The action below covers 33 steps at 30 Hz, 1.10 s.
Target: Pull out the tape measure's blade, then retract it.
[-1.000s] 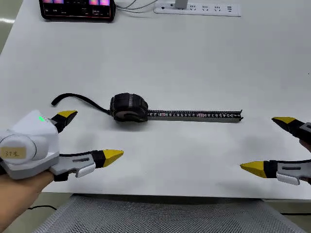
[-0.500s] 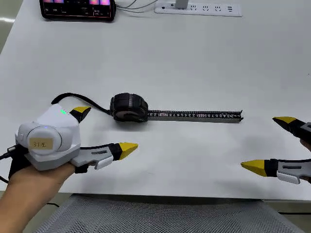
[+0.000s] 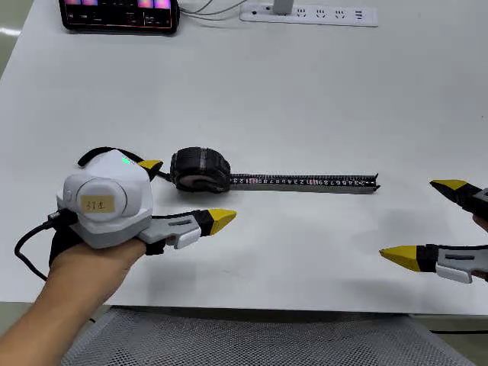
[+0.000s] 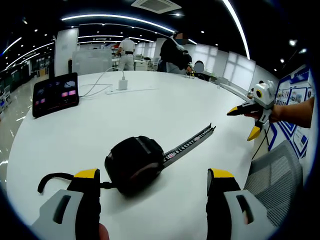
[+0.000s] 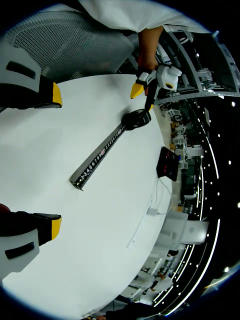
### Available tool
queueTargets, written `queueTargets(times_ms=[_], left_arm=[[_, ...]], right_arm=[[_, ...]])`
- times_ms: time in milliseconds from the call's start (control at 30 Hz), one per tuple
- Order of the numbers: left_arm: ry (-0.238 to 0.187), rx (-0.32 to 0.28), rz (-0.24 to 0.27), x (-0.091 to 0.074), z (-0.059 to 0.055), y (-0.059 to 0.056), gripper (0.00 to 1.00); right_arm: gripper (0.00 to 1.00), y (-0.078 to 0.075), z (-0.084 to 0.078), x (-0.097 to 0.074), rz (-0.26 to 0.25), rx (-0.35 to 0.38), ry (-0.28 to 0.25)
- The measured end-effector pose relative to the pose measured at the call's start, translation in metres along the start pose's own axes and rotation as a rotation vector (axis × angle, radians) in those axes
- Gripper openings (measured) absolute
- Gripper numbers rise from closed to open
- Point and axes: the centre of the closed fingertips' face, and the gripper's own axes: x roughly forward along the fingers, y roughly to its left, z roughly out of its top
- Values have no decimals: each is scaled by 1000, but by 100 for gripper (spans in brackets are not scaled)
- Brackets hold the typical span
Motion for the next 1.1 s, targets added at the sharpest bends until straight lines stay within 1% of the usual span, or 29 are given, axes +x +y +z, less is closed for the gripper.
queueTargets(times_ms=[167,233,333,433,500,733,833,933,1000,1067,1100], left_arm=[[-4,-9,-4,7,0,-6,85],[-6,-15,7,8,0,-5,87],[-15,-34,23,9,1,-3,86],[-10,-18,44,10,0,-4,85],[-14,-28,57,11,0,-3,85],[-12,-41,116,16,-1,5,81],[-17,-62,133,19,0,5,80],[-6,-52,157,21,-2,6,79],[-10,-66,164,22,-1,6,79],[-6,-72,179,23,-1,8,78],[-11,-87,179,23,0,8,79]], right_arm=[[85,0,3,1,5,9,-12],[85,0,3,2,8,7,-11],[85,0,4,2,9,7,-14],[84,0,5,3,12,5,-14],[84,0,6,4,16,2,-14],[76,-2,8,7,36,-29,-2],[71,-5,8,8,50,-48,11],[67,-7,9,10,61,-70,23],[65,-10,10,11,68,-78,29],[63,-12,12,12,74,-94,34],[63,-14,12,12,77,-97,37]])
